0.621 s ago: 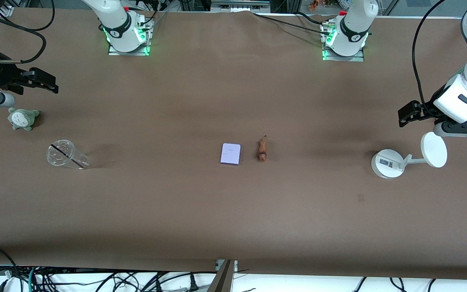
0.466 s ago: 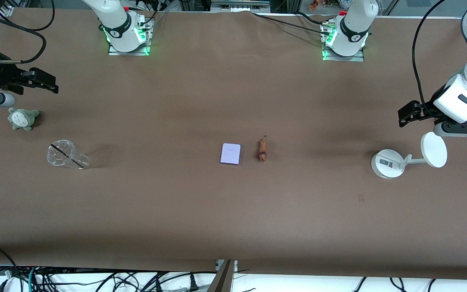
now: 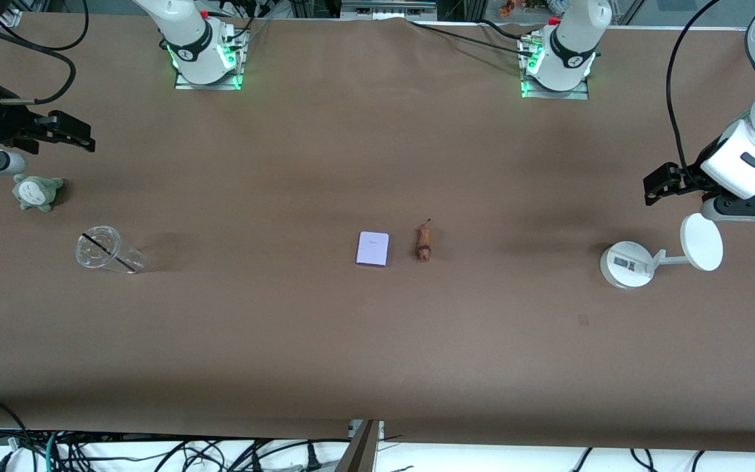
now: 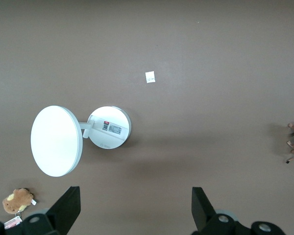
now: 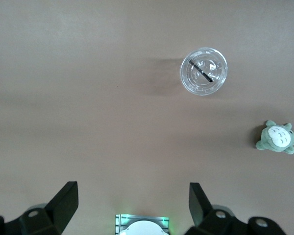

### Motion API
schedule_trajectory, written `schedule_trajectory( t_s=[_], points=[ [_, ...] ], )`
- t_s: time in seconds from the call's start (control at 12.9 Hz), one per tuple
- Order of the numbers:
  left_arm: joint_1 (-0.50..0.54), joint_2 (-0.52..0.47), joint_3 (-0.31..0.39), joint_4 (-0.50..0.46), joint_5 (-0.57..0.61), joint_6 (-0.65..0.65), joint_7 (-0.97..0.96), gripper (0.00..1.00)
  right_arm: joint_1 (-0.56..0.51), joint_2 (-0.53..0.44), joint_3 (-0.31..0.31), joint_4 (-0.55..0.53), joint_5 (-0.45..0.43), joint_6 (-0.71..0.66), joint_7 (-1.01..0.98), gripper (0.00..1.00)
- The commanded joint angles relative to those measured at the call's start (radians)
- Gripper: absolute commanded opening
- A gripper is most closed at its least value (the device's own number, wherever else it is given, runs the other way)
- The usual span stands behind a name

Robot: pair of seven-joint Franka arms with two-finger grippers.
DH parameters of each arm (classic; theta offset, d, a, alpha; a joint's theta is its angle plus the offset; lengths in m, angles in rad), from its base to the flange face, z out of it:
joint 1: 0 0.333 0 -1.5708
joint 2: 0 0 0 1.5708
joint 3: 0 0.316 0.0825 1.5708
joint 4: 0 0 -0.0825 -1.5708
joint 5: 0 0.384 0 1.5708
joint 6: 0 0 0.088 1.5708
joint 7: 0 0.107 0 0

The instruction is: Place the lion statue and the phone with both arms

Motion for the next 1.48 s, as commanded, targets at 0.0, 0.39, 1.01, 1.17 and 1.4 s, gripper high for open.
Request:
schedule_trajectory(
  t_s=[0.0,0.39,1.01,1.17,1.4],
  points=[
    [0.001,0.004,-0.001,0.012,-0.024,-0.013,0.004,1.0,-0.007,0.033,0.003,0.022,0.03,-0.005,-0.01,1.0],
    [-0.016,0.03,-0.071,0.009,-0.027,-0.034,0.009,1.0,-0.006,0.034,0.007,0.022,0.016,-0.005,0.001,1.0],
    [-0.164,0.329,-0.245,0.009,-0.069,0.283,-0.326,1.0,-0.006,0.036,0.007,0.022,0.016,0.003,0.003,1.0],
    [-0.235,0.423,-0.245,0.009,-0.056,0.378,-0.405,1.0,-0.006,0.036,0.007,0.024,0.015,0.003,0.001,1.0],
    [-0.281,0.536,-0.248,0.006,-0.041,0.538,-0.41,1.0,-0.004,0.036,0.007,0.024,0.016,-0.002,-0.002,1.0]
  ],
)
